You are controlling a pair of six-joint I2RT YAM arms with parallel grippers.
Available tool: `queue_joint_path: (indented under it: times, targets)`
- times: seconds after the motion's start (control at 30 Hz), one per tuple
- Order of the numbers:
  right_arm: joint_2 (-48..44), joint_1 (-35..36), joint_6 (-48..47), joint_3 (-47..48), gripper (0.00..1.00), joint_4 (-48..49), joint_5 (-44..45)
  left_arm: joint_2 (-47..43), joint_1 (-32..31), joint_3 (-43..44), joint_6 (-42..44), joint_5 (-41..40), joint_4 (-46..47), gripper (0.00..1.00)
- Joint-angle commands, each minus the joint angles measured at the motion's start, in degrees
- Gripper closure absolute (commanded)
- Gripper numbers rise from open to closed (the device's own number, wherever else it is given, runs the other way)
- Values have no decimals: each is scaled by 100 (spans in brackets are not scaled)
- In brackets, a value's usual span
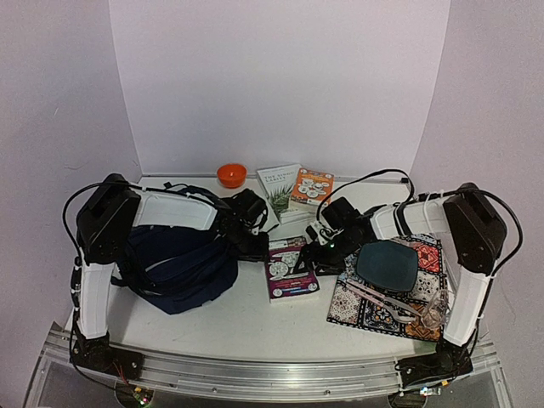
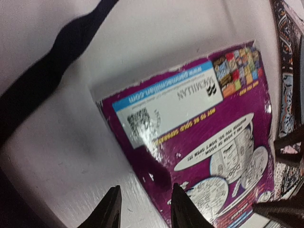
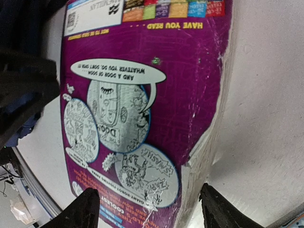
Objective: Pack the student bag
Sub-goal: Move the book to the center of the board, then pick up the book from the center of the board.
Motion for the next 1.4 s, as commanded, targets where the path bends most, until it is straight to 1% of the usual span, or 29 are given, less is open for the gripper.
queue_joint_path:
  times: [0.0,0.1,0.23,0.37,0.4,0.47,0.57,0.73,0.83,0.97,1.07,1.23,1.37]
  targets:
    - [-410,64,751,-324,26,635,-197,205,35,512,32,-201,119,62]
    - [-588,48,1040,-635,26,819,-3,56,28,454,59,-345,118,59]
    - [-823,-14,1465,-1165,29,1176,79,-382,-17,116,217,-573,119,54]
    - [-932,-35,1701,-1546,30,1450,-28,-788,-366,-270,614,-809,119,51]
    - [-927,-31,1735,-1587,31,1492,-80,-831,-470,-334,658,-916,119,50]
    - [-921,-30,1787,-1671,32,1557,-183,-877,-559,-477,640,-859,123,50]
    - [-963,-30,1861,-1863,32,1715,-288,-872,-609,-651,574,-839,142,51]
    - [-825,-30,1970,-1989,36,2057,-734,-719,-707,-723,504,-457,310,54]
    - [-779,-30,2070,-2046,41,2314,-950,-585,-736,-701,451,-344,391,57]
    - [-761,-30,2211,-2038,52,2649,-1274,-496,-738,-720,349,-252,500,59]
    - [-807,-24,2288,-1971,57,2731,-1444,-399,-741,-750,274,-267,541,60]
    - [-988,-24,2371,-1831,60,2802,-1586,-212,-745,-760,181,-250,558,62]
    - [-950,-22,2508,-1766,61,2954,-1692,-142,-745,-762,130,-246,584,63]
